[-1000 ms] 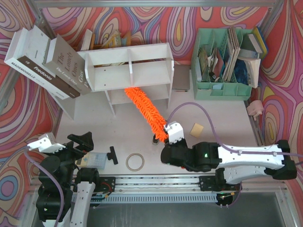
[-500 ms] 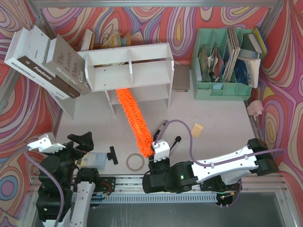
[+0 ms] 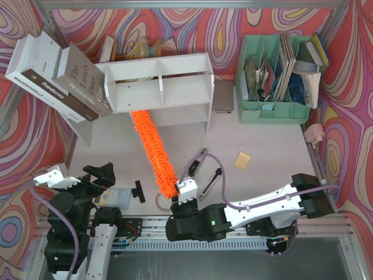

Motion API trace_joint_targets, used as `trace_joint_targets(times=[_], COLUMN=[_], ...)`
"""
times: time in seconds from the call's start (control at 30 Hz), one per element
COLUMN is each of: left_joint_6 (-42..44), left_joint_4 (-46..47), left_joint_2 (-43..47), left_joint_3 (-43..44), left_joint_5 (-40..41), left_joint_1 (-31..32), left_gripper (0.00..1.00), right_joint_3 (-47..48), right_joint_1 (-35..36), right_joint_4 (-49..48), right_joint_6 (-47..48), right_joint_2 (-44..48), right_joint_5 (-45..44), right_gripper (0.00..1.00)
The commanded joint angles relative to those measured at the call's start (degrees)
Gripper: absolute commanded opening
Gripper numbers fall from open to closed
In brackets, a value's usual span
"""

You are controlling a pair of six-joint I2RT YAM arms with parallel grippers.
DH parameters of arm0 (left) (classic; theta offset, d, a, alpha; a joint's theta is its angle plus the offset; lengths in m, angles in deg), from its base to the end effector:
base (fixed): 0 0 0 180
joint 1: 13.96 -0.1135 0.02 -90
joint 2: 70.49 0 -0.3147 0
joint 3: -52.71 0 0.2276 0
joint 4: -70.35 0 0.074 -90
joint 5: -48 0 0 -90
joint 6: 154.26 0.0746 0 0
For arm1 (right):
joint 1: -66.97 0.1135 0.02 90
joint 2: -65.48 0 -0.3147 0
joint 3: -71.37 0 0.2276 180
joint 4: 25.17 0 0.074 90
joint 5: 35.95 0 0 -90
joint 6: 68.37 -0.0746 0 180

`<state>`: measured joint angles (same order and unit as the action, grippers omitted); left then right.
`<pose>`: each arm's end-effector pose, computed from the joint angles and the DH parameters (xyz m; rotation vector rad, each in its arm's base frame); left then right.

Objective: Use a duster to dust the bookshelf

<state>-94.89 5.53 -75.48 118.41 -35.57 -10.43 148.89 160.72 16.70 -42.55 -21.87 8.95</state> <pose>-0.0338 0.0105 0.3288 -0.4711 1.5860 -0.3629 0.0326 0.3110 0.2896 -0.2539 2.2013 0.5732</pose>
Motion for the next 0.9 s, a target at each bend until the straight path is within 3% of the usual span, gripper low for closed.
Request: trace_joint_targets(times=[0.0, 0.13, 0.3, 0.4, 0.53, 0.67, 0.77, 0.87], left_joint_6=[0.1, 0.1, 0.2, 0.1, 0.1, 0.1, 0.1, 0.1], left_joint_4=[1.6, 1.5, 1.6, 1.6, 1.6, 1.6, 1.6, 1.5], left_joint_2=[-0.3, -0.2, -0.4, -0.4, -0.2, -0.3, -0.2, -0.1], left_joint_3=[-0.5, -0.5, -0.5, -0.5, -0.5, -0.5, -0.5, -0.5], left_joint_5=[-0.4, -0.4, -0.4, -0.4, -0.4, -0.4, -0.4, -0.4], left_joint_1=[-0.5, -0.4, -0.5, -0.5, -0.5, -0.5, -0.5, -0.4], left_gripper=[0.98, 0.98, 0.98, 0.98, 0.98, 0.98, 0.98, 0.98], right_joint_3=[-3.0, -5.6, -2.0, -0.3, -2.6, -3.5, -0.5, 0.2], right_joint_1=[0.5, 1.9, 3.4, 3.4, 3.4, 3.4, 3.4, 3.4], right_joint_4=[6.4, 14.1, 21.3, 16.8, -6.1, -17.3, -16.1, -8.7], right_joint_6=[-13.4, -25.4, -31.5, -22.5, 1.1, 13.7, 15.4, 6.7], right_joint_2=[7.8, 11.7, 8.4, 5.8, 5.6, 4.3, 2.1, 2.1], right_joint_5=[-11.2, -15.3, -17.5, -17.0, -12.5, -7.3, -6.8, -10.6], right_gripper=[0.00, 0.00, 0.00, 0.00, 0.00, 0.00, 0.00, 0.00])
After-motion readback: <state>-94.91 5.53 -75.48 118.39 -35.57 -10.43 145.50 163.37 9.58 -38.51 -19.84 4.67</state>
